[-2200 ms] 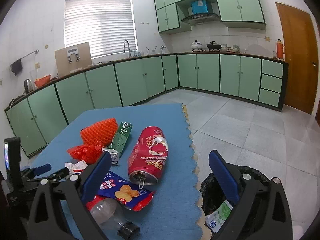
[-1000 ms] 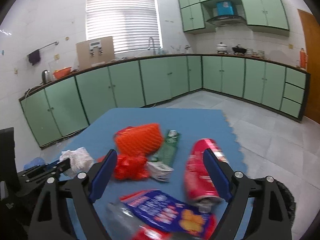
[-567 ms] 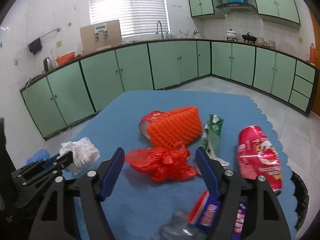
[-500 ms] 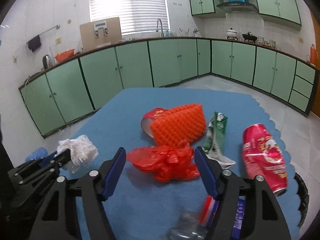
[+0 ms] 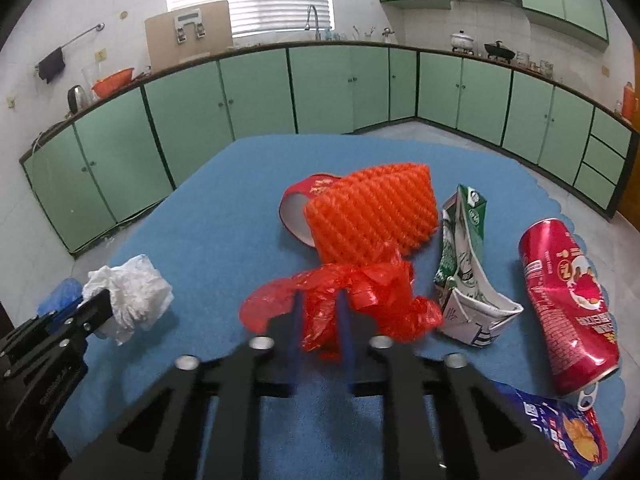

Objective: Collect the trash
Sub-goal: 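Grasp the white tissue with the left tool while the right tool grasps the red plastic bag, then lift the tissue and red bag and carry them toward the black bin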

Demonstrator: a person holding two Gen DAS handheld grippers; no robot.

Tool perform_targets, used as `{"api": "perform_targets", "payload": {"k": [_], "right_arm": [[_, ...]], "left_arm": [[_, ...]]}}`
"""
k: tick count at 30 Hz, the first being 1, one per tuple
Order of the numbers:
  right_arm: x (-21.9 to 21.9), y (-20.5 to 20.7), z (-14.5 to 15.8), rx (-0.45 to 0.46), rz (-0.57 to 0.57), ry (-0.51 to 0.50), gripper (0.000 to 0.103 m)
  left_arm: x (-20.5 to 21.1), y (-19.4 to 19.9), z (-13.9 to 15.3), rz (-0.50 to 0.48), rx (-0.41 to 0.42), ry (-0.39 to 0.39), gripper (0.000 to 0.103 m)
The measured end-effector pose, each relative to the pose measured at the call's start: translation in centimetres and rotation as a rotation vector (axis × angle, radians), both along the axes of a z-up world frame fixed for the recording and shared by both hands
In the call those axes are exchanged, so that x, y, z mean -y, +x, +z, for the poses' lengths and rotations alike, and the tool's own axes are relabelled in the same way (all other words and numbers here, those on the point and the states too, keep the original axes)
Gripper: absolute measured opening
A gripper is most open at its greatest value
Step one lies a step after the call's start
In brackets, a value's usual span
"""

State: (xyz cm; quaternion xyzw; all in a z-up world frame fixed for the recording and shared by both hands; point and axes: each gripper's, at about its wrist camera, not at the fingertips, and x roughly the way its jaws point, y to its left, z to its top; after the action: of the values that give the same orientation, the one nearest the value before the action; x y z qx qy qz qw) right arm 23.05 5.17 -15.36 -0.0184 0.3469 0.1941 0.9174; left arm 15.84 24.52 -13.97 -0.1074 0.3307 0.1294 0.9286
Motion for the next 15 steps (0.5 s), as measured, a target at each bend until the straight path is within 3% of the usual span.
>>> {"api": "perform_targets", "payload": {"k": [15], "right_arm": [[3.7,-3.5,5.9,0.111,0.083,0.116,0.002]], "left_arm": [[1.5,-1.1,2.8,-0.015,0.056,0.011,0.016]]}}
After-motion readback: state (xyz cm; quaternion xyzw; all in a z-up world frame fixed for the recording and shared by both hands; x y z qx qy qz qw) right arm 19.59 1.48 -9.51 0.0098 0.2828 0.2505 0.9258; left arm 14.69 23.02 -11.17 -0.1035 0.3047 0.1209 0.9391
